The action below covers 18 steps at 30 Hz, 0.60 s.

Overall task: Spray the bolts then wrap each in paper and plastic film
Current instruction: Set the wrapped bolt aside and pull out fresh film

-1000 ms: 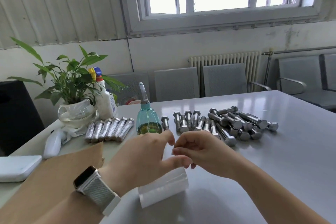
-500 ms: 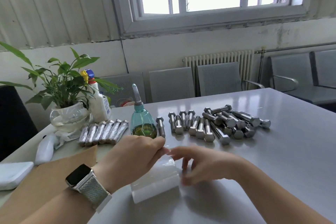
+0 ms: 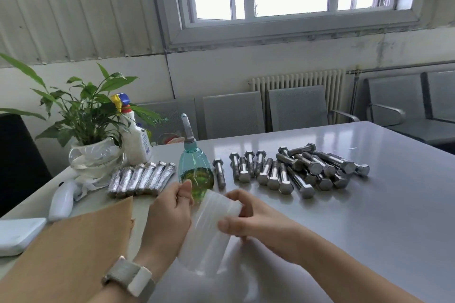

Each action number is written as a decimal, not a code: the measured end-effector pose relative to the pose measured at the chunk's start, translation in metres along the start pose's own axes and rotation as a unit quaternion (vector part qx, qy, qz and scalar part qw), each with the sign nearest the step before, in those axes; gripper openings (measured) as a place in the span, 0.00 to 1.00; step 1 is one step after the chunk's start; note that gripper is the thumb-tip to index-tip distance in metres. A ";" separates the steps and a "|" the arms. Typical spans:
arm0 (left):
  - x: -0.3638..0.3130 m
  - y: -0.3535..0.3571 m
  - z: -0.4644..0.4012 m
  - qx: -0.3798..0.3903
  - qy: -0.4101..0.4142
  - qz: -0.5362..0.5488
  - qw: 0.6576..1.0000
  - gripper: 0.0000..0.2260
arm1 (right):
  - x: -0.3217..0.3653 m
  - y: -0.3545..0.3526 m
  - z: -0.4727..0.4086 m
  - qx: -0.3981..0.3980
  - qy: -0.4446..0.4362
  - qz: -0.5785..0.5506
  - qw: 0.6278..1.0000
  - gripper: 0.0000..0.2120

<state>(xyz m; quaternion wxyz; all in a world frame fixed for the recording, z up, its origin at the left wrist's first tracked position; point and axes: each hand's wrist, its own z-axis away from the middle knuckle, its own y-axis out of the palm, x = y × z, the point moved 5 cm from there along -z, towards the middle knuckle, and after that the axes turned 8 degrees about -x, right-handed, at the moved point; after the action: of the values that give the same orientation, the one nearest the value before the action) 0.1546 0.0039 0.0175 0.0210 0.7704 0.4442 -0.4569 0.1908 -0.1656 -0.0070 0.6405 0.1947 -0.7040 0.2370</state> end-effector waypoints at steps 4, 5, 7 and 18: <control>-0.001 0.014 0.022 -0.070 -0.063 0.056 0.994 0.17 | -0.003 0.026 -0.002 0.000 0.032 -0.155 0.987 0.29; -0.003 0.015 0.024 -0.080 -0.059 0.053 0.994 0.17 | -0.002 0.029 -0.001 0.010 0.038 -0.179 0.983 0.27; -0.006 0.012 0.021 -0.106 -0.047 0.050 0.992 0.17 | -0.004 0.027 0.002 0.007 0.052 -0.191 0.980 0.27; 0.040 -0.008 -0.003 -0.063 -0.148 0.206 0.965 0.17 | -0.002 -0.032 -0.007 -0.178 0.073 -0.133 0.972 0.36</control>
<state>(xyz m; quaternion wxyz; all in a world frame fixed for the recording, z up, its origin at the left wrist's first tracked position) 0.1584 0.0366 -0.0065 0.2287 0.7659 0.2962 -0.5228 0.2154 -0.1880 -0.0062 0.7402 0.1516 -0.6542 0.0335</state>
